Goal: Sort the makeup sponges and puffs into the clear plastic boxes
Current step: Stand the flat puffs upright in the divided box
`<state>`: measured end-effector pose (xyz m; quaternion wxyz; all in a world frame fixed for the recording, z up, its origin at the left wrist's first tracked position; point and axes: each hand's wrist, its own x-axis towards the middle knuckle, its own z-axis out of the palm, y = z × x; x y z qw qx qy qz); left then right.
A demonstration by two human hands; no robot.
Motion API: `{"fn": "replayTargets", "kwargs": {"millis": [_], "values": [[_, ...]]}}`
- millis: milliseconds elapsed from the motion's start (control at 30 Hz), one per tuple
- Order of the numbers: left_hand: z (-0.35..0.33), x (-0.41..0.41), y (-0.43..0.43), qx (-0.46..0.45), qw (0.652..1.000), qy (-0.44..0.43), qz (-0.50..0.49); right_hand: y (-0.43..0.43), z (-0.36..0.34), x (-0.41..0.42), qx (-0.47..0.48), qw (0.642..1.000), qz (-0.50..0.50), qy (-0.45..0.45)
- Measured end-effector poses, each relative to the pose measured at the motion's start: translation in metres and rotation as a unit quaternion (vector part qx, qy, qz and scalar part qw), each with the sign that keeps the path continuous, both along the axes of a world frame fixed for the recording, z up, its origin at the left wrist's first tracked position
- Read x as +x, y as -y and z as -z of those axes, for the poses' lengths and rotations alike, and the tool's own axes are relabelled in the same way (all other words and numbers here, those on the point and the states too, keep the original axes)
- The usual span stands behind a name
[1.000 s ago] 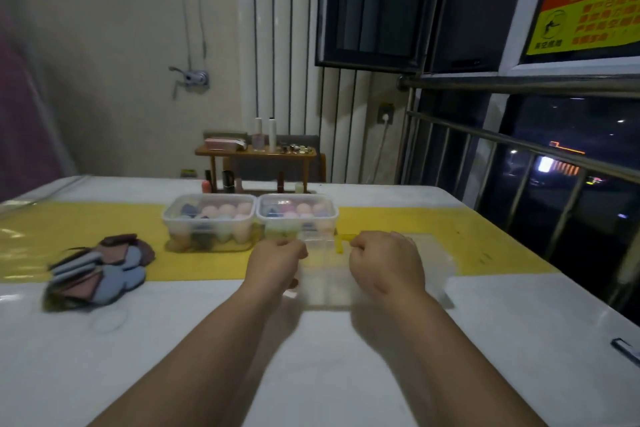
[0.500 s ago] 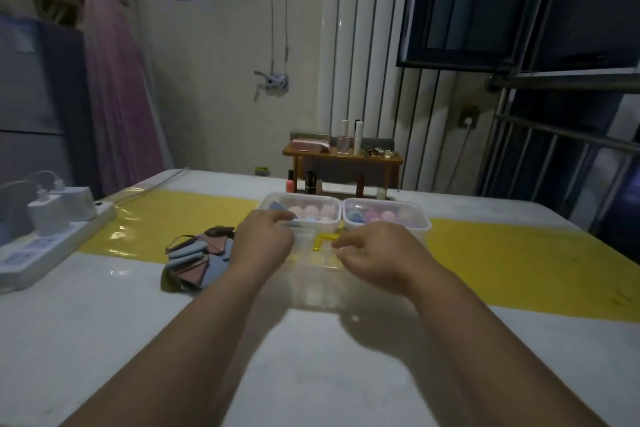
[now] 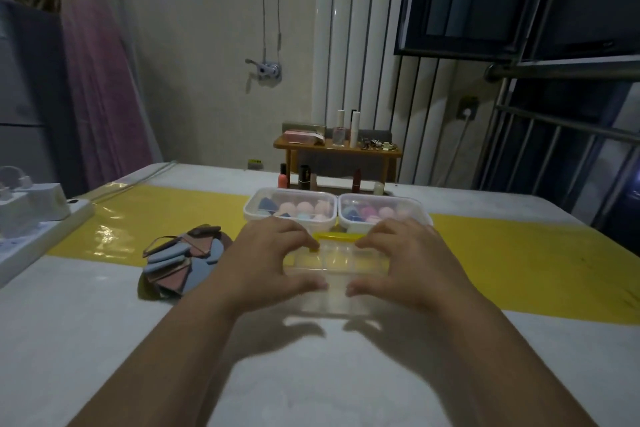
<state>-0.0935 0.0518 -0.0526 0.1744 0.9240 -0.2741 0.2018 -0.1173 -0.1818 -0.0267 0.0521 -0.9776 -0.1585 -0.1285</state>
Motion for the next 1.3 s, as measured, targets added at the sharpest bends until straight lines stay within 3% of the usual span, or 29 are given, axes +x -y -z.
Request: {"fn": "replayTargets", "kwargs": {"millis": [67,133,233,333,433,700,1133,1233,1300], "values": [[0.001,0.000,0.002,0.071,0.997,-0.020,-0.005,0.006,-0.001,-0.001,0.004,1.000,0.007,-0.027],[0.002,0.000,0.005,0.098,0.995,0.013,-0.011,0.010,-0.003,-0.001,-0.014,0.998,-0.005,-0.057],[0.003,0.001,0.005,0.092,0.995,0.046,-0.004,0.017,-0.005,0.001,-0.040,0.996,-0.015,-0.079],[0.005,0.004,0.000,0.065,0.995,0.070,0.017,0.025,-0.003,0.003,0.003,0.997,-0.029,-0.072],[0.006,0.006,-0.005,0.031,0.994,0.104,0.022,0.032,-0.002,0.001,0.082,0.995,-0.029,-0.040],[0.003,0.007,-0.009,-0.028,0.965,0.257,-0.038,0.032,0.003,0.000,0.186,0.975,-0.074,0.093],[0.005,0.005,-0.007,-0.031,0.968,0.236,-0.078,0.028,0.010,-0.002,0.209,0.955,-0.091,0.188],[0.008,0.004,-0.004,-0.064,0.976,0.188,-0.088,0.026,0.009,-0.001,0.196,0.945,-0.097,0.243],[0.010,0.006,-0.003,-0.102,0.980,0.153,-0.081,0.026,0.007,-0.002,0.228,0.943,-0.087,0.228]]}}
